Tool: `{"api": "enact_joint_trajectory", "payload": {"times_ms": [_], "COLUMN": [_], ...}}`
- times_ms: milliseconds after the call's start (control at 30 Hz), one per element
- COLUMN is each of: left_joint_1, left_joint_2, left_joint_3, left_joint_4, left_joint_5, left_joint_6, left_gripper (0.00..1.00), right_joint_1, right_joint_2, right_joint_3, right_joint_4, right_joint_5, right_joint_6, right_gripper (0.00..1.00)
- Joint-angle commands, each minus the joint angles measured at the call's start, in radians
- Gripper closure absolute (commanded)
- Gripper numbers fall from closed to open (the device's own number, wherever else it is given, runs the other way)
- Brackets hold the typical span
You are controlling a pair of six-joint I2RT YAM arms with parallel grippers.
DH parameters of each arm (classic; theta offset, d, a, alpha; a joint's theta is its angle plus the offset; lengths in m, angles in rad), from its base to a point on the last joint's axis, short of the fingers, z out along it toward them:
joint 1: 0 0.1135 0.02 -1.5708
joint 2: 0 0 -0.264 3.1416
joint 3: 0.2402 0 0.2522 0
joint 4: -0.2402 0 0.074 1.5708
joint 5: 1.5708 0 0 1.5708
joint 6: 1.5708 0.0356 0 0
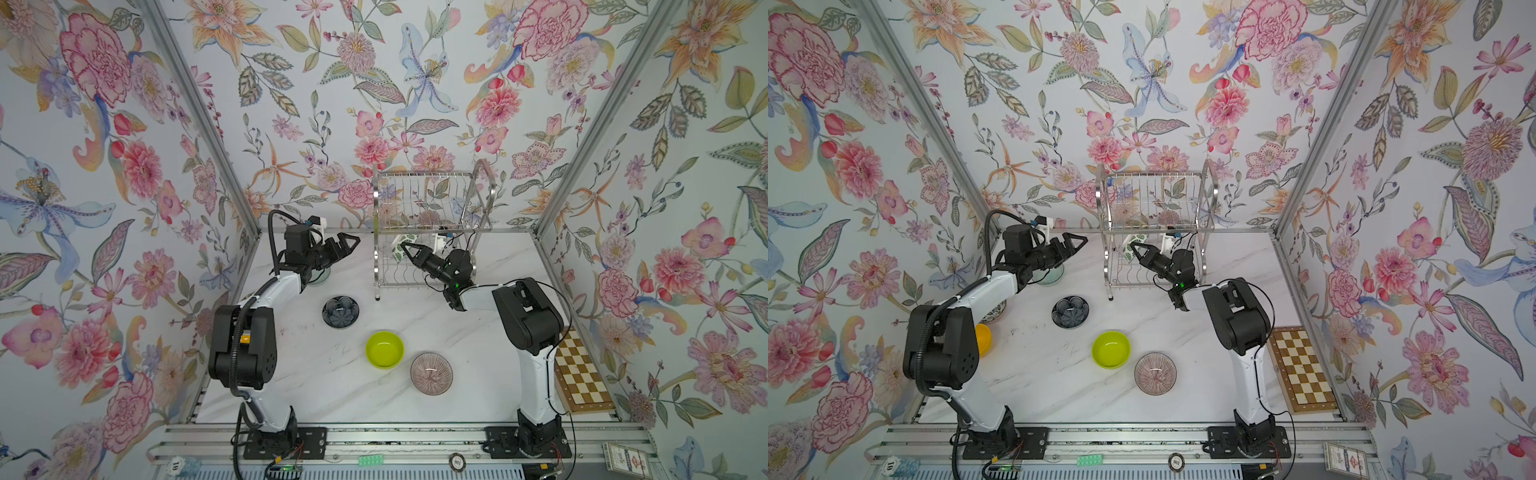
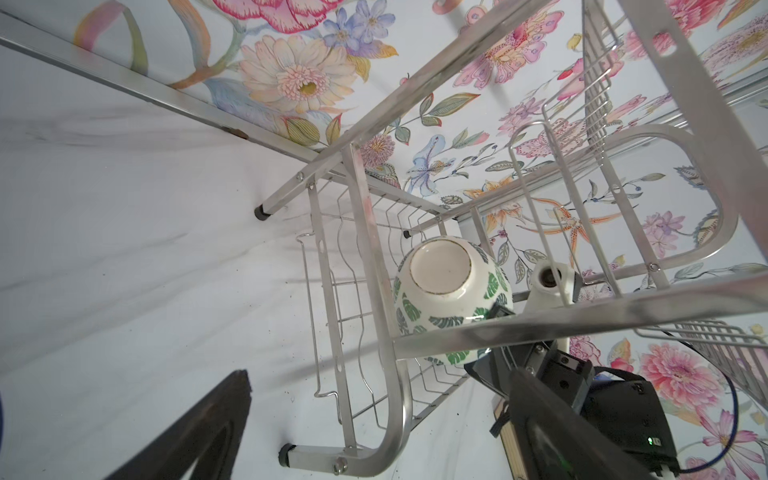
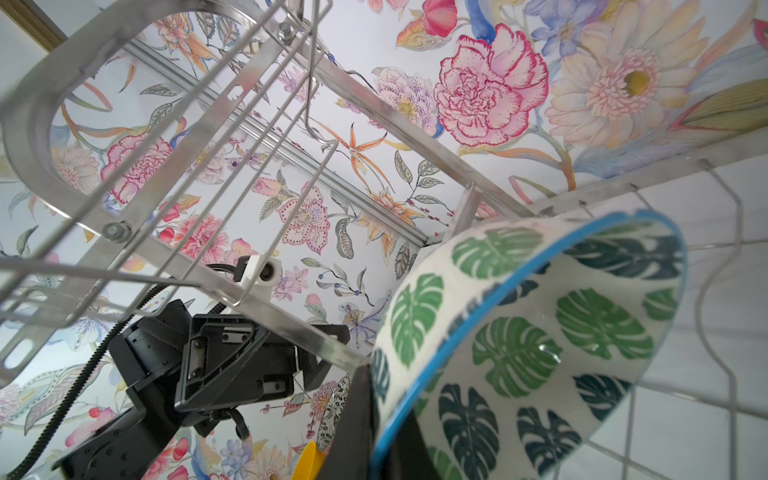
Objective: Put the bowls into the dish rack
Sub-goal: 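Carry the leaf-print bowl into the lower rack tier with the right gripper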
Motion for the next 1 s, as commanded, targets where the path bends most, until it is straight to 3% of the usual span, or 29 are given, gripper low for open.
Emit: {"api": "enact_joint_trajectory", "payload": {"times_ms": [0, 200, 967], "left_joint_1": [0.008, 0.008, -0.007], "left_joint_2": [0.032, 0.066, 0.073], "left_joint_3": [-0.022, -0.027, -0.004], "left_joint_4": [0.146, 0.191, 0.055], "left_joint_5": [0.106, 0.123, 0.075], "left_joint_6": [-0.1, -0.125, -0.083], "left_gripper": [0.01, 0.01, 0.01], "right_joint_1": [-0.004, -0.006, -0.005], "right_joint_2": [0.043, 0.114, 0.267], "right_joint_3": [0.08, 0.17, 0.401], "right_joint_4": [0.102, 0.041, -0.156], "right_joint_5": [-0.009, -0.031, -0.104], "right_joint_6": [0.038, 0.003, -0.032], "right_gripper": [1.0, 1.0, 1.0]}}
